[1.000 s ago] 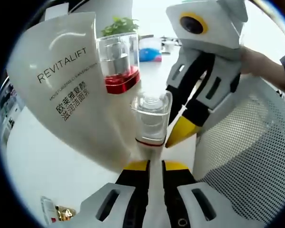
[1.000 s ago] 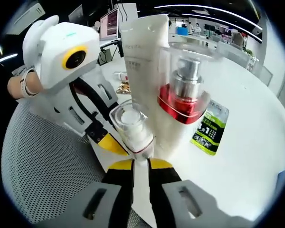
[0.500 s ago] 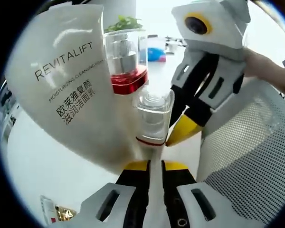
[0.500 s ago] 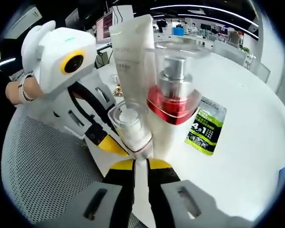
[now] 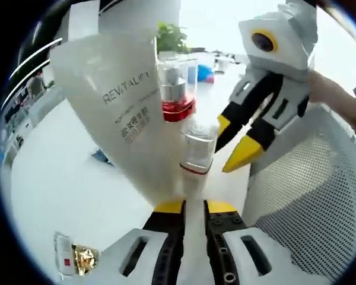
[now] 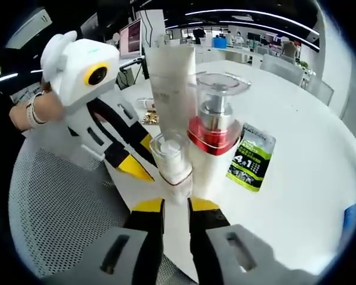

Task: Arrange the skincare products in the storage area until every visible bottle or jar stands upright without overlapping.

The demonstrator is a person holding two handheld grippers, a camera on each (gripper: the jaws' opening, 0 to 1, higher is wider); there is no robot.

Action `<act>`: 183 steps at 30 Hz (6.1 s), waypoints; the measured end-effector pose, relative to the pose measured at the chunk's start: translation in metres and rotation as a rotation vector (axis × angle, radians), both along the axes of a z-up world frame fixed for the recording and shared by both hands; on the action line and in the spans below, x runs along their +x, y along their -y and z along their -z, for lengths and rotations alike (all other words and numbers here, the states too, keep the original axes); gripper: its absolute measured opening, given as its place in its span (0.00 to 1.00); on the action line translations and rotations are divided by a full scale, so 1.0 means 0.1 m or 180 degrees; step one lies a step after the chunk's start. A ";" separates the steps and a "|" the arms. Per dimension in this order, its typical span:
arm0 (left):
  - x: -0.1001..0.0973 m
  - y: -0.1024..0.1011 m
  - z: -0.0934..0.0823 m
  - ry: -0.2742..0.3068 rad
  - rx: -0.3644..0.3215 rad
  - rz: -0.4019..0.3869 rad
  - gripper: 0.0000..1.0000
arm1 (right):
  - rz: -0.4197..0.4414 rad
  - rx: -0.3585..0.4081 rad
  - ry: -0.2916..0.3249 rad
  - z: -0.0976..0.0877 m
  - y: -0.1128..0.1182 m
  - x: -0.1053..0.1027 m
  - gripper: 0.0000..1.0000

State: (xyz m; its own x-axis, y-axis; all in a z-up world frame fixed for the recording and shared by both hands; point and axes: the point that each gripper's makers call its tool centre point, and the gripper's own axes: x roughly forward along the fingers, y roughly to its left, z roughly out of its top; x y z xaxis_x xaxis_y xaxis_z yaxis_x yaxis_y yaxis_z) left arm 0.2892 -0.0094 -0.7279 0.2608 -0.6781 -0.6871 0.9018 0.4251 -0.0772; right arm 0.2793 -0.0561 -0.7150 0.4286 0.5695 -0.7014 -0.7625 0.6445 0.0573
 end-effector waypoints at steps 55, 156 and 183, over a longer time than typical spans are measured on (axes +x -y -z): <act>-0.03 -1.74 -0.38 -0.0029 0.0288 -0.1039 0.97 | 0.0265 -0.0041 0.0345 -0.57 -0.01 -0.12 1.00; 0.06 -1.56 -0.34 0.0311 0.0896 0.0193 0.15 | -0.1136 0.0103 0.0720 -0.71 -1.44 -0.20 0.53; -0.27 -1.10 -0.36 0.0475 0.1340 0.1016 0.15 | -0.1761 -0.0578 0.0814 -0.15 -1.57 -0.15 0.29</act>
State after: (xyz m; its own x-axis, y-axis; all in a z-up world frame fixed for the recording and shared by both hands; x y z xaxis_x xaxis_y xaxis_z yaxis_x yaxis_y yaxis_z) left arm 0.2625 0.1010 -0.6921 0.2026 -0.4139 -0.8875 0.9792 0.0950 0.1792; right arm 0.2647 0.1011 -0.6999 0.2718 0.6362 -0.7221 -0.9606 0.1336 -0.2438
